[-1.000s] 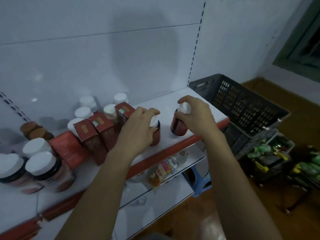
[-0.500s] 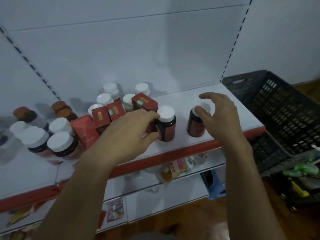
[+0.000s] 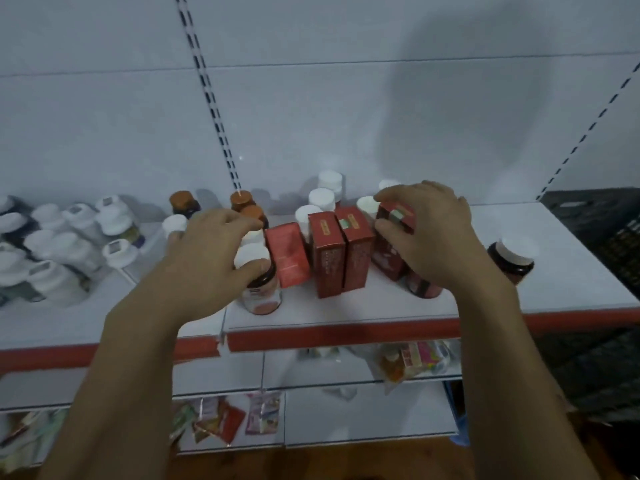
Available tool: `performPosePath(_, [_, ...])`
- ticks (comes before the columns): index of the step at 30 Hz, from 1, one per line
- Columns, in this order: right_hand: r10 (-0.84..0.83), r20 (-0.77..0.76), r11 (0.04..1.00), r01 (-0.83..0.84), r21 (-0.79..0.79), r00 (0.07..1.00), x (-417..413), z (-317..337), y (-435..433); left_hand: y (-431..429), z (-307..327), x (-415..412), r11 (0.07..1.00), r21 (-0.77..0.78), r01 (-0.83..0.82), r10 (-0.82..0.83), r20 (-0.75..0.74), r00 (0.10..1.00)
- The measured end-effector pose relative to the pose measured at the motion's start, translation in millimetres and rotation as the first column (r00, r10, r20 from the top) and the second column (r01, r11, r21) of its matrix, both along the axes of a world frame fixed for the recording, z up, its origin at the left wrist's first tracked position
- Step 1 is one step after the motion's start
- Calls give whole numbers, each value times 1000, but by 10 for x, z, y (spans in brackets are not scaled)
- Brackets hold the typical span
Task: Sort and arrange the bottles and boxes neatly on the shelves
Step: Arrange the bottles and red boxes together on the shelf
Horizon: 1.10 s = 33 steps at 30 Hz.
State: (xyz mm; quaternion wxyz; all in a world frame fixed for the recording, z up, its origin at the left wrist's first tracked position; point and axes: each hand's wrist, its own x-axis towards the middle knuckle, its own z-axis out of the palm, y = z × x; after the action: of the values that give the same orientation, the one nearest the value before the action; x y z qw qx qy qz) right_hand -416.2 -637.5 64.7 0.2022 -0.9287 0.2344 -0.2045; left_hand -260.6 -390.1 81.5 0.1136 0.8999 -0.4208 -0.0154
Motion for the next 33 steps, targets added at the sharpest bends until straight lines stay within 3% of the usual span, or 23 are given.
performPosePath(11, [241, 26, 969, -240, -58, 970, 1127, 215, 1520, 1795, 9, 875, 971, -77, -225, 220, -63, 973])
performPosePath(16, [441, -21, 897, -442, -7, 897, 1955, 93, 2509, 3030, -156, 1293, 885, -125, -448, 440, -83, 894])
performPosePath(22, [732, -165, 681, -715, 157, 661, 2823, -147, 3853, 4628, -360, 1377, 648, -110, -754, 734, -178, 656])
performPosePath(26, [851, -245, 515, -830, 214, 465, 3341, -176, 4718, 5356, -456, 1189, 508, -53, -860, 842, -182, 508])
performPosePath(33, [944, -248, 289, -911, 293, 220, 4046, -318, 5816, 6088, -635, 1271, 335, 20, -942, 923, -209, 324])
